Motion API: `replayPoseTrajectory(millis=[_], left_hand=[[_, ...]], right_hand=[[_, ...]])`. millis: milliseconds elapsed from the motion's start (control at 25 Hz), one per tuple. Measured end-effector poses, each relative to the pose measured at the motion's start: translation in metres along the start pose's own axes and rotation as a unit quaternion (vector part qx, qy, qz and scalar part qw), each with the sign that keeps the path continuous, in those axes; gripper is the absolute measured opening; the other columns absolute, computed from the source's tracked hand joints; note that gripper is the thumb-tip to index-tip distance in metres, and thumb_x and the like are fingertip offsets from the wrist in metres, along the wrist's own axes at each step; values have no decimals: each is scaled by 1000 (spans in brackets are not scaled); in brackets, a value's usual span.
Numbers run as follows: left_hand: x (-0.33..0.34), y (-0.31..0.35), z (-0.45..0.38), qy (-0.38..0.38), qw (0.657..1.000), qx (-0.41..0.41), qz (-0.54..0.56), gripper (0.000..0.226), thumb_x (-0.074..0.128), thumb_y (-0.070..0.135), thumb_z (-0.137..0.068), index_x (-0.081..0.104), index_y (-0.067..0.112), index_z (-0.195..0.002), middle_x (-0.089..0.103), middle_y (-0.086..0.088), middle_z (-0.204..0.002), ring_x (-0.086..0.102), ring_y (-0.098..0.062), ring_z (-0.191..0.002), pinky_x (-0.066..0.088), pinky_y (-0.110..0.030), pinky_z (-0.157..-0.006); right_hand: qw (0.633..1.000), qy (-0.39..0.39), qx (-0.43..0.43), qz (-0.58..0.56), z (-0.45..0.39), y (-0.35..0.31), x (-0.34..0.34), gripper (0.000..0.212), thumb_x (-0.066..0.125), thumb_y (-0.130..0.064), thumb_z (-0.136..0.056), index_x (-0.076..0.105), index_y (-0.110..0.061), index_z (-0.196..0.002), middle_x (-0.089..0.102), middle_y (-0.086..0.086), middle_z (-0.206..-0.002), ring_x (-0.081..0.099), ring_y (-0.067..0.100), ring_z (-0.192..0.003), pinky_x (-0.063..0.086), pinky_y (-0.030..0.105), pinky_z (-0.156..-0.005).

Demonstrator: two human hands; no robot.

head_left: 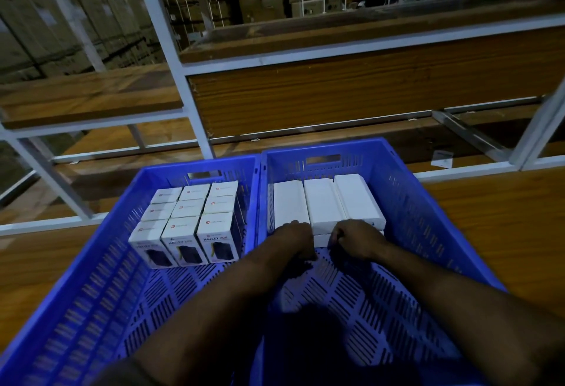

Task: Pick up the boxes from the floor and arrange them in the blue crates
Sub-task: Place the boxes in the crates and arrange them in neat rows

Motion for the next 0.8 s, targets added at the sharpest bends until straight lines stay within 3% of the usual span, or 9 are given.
replayPoseTrajectory(millis=[80,160,200,240,320,440,640,800], left_hand=[[-2,-2,-2,15,1000,-1,15,57,73,36,-89,55,3,-131,59,-17,-132,59,-33,-118,51,-39,-95],[-6,-3,-1,53,998,-2,35,55,73,36,-89,54,4,-129,58,-16,-131,58,-32,-118,50,-39,-94],[-8,-3,1,82,996,-2,43,56,72,37,-89,51,6,-131,55,-15,-133,56,-32,-120,49,-40,-96],[-11,-3,3,114,992,-1,50,59,73,37,-89,48,7,-134,51,-15,-135,52,-32,-124,48,-42,-98],[-13,-2,6,162,985,1,65,66,75,35,-87,44,9,-138,45,-14,-138,46,-31,-128,47,-43,-102],[-11,-1,4,134,989,-4,65,72,75,37,-87,40,8,-143,43,-14,-142,43,-32,-132,45,-44,-106],[-9,-1,-2,56,998,0,30,73,74,41,-88,42,5,-143,44,-16,-144,45,-33,-133,44,-44,-108],[-7,-1,0,69,995,8,73,80,74,41,-88,35,5,-148,38,-16,-152,40,-33,-139,40,-45,-112]], right_hand=[[992,113,44,19,4,-2,-19,18,52,-13,-90,69,-18,-89,69,5,-107,64,25,-95,55,37,-81],[959,260,61,91,11,-3,-36,15,54,-15,-91,64,-11,-102,61,11,-111,58,29,-100,53,38,-80],[945,298,66,115,11,0,-39,22,55,-17,-92,61,-9,-111,58,14,-116,55,31,-105,50,41,-84],[941,301,77,133,9,5,-38,30,54,-18,-92,58,-7,-120,55,17,-123,51,33,-112,48,43,-90],[961,219,117,119,1,18,-26,47,48,-25,-96,44,-10,-141,41,19,-145,39,36,-131,40,46,-106],[983,92,154,-24,-9,31,-11,58,36,-32,-103,19,-20,-157,10,19,-162,17,39,-146,24,47,-118],[987,74,139,-5,-6,29,-14,61,33,-40,-105,11,-24,-159,2,19,-164,10,40,-149,20,48,-119],[985,105,84,105,0,10,-14,63,28,-47,-104,11,-21,-159,0,14,-166,-2,32,-153,7,57,-122]])
Point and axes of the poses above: each hand's wrist, its own z-axis away from the middle knuckle, its own x-axis out of the palm, y = z × x, the point moved 3 cm from there along -z, towards the middle knuckle
